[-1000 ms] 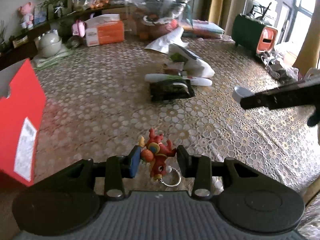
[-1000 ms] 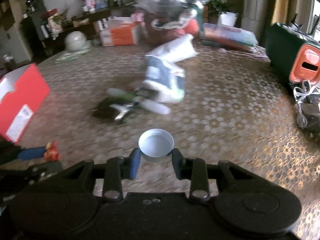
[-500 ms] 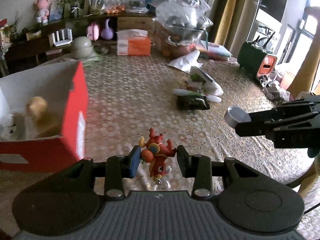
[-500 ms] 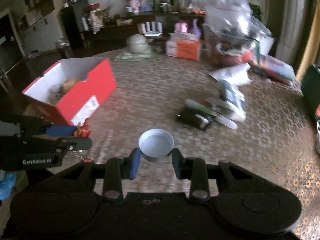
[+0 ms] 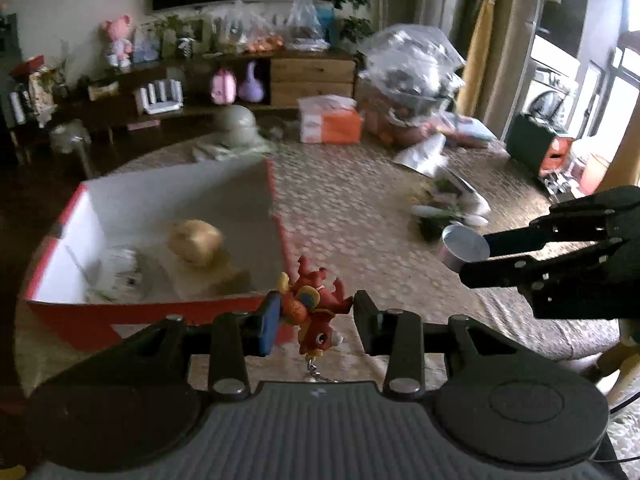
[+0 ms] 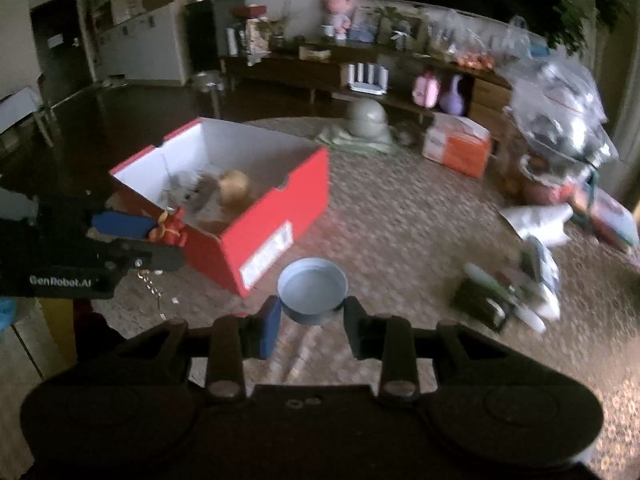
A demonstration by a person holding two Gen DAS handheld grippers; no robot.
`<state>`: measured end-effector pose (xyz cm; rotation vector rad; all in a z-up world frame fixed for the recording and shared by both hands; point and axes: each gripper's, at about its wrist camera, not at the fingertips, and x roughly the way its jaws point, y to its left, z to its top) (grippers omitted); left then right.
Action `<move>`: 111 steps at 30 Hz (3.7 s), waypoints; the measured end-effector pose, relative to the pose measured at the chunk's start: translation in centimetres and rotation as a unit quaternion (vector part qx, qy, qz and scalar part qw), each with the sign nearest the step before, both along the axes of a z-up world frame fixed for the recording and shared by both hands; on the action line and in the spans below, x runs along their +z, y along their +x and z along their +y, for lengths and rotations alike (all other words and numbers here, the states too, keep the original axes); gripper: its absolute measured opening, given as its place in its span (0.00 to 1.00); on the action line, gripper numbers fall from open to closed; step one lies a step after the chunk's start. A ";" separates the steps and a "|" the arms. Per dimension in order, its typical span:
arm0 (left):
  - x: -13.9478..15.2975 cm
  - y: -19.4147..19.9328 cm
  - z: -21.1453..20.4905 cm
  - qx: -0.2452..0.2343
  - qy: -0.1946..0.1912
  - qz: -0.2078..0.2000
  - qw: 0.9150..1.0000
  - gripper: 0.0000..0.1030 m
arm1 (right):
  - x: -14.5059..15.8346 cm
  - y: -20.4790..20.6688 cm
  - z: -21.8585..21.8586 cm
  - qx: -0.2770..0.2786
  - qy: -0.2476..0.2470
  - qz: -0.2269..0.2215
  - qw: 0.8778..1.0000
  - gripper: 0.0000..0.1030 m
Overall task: Organize objects
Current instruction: 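Carry the keychain with the left tool into the box while the right tool carries the bowl, then open both tools to drop the keychain and bowl into the box, then move both tools back away from the box toward the table items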
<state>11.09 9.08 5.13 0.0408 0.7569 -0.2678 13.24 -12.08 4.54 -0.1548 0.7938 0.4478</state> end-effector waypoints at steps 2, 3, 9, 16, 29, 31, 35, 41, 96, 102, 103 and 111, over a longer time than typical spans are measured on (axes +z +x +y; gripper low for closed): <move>0.8 0.2 1.4 0.011 0.005 -0.009 1.000 0.37 | 0.5 0.3 1.5 0.009 -0.005 -0.010 1.000 0.33; 1.2 0.4 2.1 0.017 0.007 -0.013 1.000 0.37 | 0.7 0.5 2.1 0.013 -0.005 -0.013 1.000 0.33; 3.4 1.5 5.8 0.048 0.022 -0.037 0.998 0.37 | 1.5 2.4 6.0 0.028 -0.012 -0.029 0.999 0.33; 4.3 4.2 8.4 0.075 0.053 -0.049 0.995 0.37 | 1.3 5.4 9.9 0.038 -0.030 -0.039 0.998 0.33; 1.3 10.3 12.4 0.107 0.080 -0.002 0.991 0.37 | -2.5 10.6 15.1 0.040 -0.044 0.004 0.998 0.33; 0.2 11.0 12.6 0.105 0.093 0.010 0.990 0.37 | -3.2 11.1 15.7 0.039 -0.047 0.011 0.998 0.33; -2.1 12.2 13.1 0.106 0.115 0.031 0.987 0.37 | -4.4 12.0 16.8 0.037 -0.046 0.031 0.998 0.33; -4.5 13.5 14.3 0.119 0.112 0.061 0.985 0.37 | -5.7 12.7 17.9 0.038 -0.043 0.058 0.997 0.33; -4.9 12.9 13.3 0.120 0.081 0.113 0.983 0.81 | -2.1 11.5 12.9 0.002 0.045 0.075 0.996 0.70; -2.3 11.1 11.7 0.112 0.051 0.091 0.988 0.82 | -0.6 9.6 10.4 0.002 0.059 0.062 0.996 0.77; -2.0 10.9 11.4 0.110 0.047 0.088 0.989 0.84 | -0.5 9.2 9.8 0.002 0.062 0.060 0.996 0.77; 0.1 8.6 8.0 0.093 0.025 0.061 0.994 1.00 | 0.4 7.2 4.1 -0.029 0.087 0.040 0.995 1.00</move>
